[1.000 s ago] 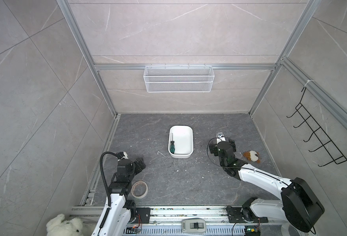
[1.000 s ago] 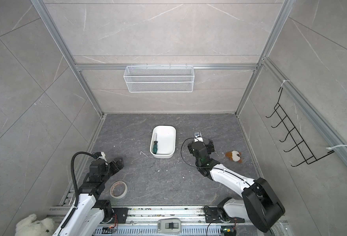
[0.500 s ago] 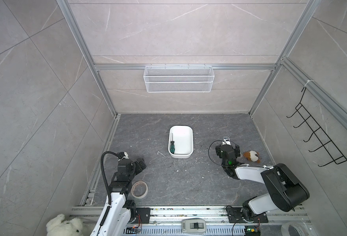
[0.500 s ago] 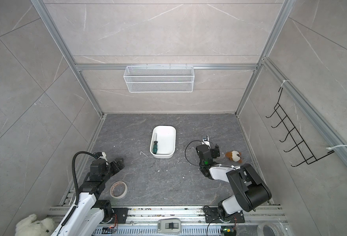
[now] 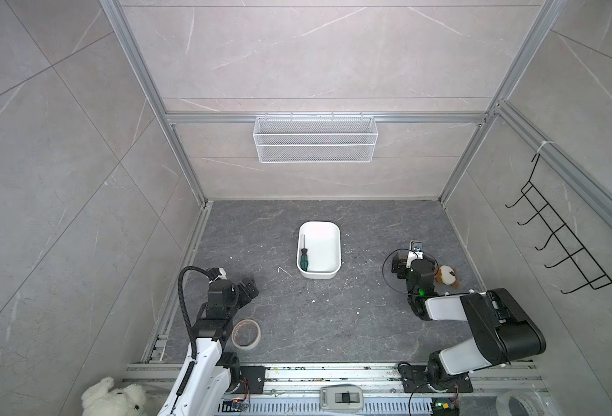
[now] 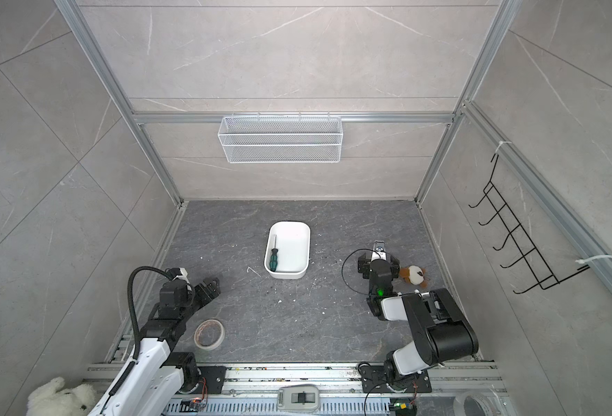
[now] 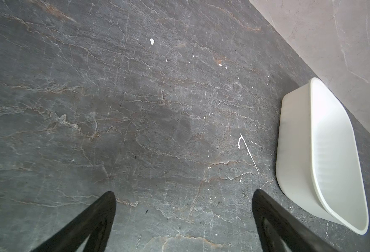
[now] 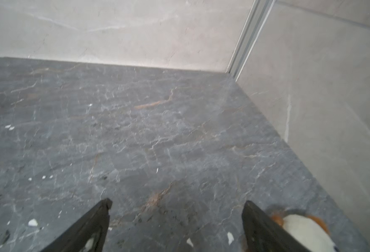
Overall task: Put the screwdriver in the bin
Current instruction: Reset both arms
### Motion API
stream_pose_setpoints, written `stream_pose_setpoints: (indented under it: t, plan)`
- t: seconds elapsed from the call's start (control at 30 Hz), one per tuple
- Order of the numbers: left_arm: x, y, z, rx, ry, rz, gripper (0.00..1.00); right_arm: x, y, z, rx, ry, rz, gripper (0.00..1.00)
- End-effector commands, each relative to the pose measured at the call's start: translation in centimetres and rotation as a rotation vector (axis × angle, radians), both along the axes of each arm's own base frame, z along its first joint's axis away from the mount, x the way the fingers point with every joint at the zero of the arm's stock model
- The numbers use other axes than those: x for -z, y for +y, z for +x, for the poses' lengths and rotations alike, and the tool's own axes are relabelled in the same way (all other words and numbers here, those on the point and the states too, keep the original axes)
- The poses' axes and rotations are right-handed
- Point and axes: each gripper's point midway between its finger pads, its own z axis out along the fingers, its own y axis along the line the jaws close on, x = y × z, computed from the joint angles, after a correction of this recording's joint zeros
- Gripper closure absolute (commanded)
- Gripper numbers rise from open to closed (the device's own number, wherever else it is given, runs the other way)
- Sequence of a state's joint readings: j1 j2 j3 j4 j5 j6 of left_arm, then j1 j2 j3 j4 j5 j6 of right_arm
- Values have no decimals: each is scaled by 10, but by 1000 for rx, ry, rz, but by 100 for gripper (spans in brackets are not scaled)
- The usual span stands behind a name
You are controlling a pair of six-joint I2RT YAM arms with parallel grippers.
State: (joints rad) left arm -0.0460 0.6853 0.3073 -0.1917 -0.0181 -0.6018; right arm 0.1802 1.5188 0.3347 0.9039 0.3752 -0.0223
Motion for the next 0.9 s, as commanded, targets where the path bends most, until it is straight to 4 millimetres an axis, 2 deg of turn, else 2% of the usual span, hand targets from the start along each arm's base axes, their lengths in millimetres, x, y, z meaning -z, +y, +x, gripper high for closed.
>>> stream_pose_setpoints:
  t: [0.0,0.1,0.2,0.27,0.4,0.5,0.6,0.73,0.87]
  plan:
    - [-5,4,7,-46,-47,-18,0,-9,9,5,-48,-73,38,1]
    - [-3,12,12,-97,-72,-16,0,-4,10,3,-45,-28,46,1]
    - [-18,16,25,-97,-163,22,0,-5,9,4,-44,-30,45,1]
    - [-31,27,33,-143,-219,73,0,-6,9,4,-44,-37,45,1]
    - [-57,56,49,-231,-292,285,0,-5,9,4,-43,-32,45,1]
    - [-73,60,62,-151,-303,493,0,-4,11,4,-48,-29,48,1]
    - [-63,56,72,-80,-287,568,0,-4,10,4,-46,-29,50,1]
    - [-47,33,88,91,-362,635,0,-4,10,4,-46,-29,49,1]
    - [-25,26,105,145,-346,644,0,-5,10,4,-48,-30,50,1]
